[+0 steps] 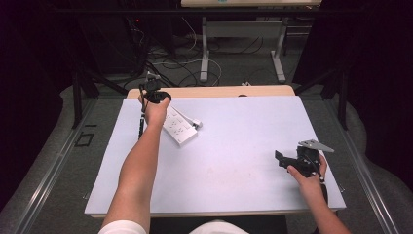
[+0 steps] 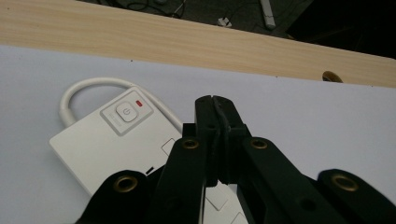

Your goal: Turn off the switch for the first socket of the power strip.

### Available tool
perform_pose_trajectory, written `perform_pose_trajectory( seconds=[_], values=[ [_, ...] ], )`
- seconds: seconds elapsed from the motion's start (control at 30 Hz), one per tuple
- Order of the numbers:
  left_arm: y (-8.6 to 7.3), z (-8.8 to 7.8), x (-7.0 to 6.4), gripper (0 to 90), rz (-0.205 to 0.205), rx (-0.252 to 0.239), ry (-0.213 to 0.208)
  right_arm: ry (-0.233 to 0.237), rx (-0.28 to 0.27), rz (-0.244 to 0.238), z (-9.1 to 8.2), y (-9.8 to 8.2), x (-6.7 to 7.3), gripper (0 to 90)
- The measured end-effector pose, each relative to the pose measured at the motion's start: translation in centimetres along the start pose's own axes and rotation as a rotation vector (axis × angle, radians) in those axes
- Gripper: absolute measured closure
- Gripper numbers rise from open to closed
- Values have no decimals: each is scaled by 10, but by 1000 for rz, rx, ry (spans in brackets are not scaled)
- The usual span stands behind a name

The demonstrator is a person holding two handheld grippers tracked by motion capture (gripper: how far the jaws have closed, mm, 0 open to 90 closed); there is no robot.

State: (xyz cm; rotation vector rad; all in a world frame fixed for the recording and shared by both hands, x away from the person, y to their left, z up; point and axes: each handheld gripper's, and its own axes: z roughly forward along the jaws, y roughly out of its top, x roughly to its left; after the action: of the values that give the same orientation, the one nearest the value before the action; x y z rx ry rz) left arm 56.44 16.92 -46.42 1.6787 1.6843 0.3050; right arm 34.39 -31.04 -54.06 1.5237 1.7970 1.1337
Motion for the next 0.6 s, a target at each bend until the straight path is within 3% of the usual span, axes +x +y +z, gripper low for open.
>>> perform_pose_trajectory(
  seconds=[0.6],
  values=[
    [-15,17,9,900,-10,26,-6,11,4,-3,2,0,2,67]
  ],
)
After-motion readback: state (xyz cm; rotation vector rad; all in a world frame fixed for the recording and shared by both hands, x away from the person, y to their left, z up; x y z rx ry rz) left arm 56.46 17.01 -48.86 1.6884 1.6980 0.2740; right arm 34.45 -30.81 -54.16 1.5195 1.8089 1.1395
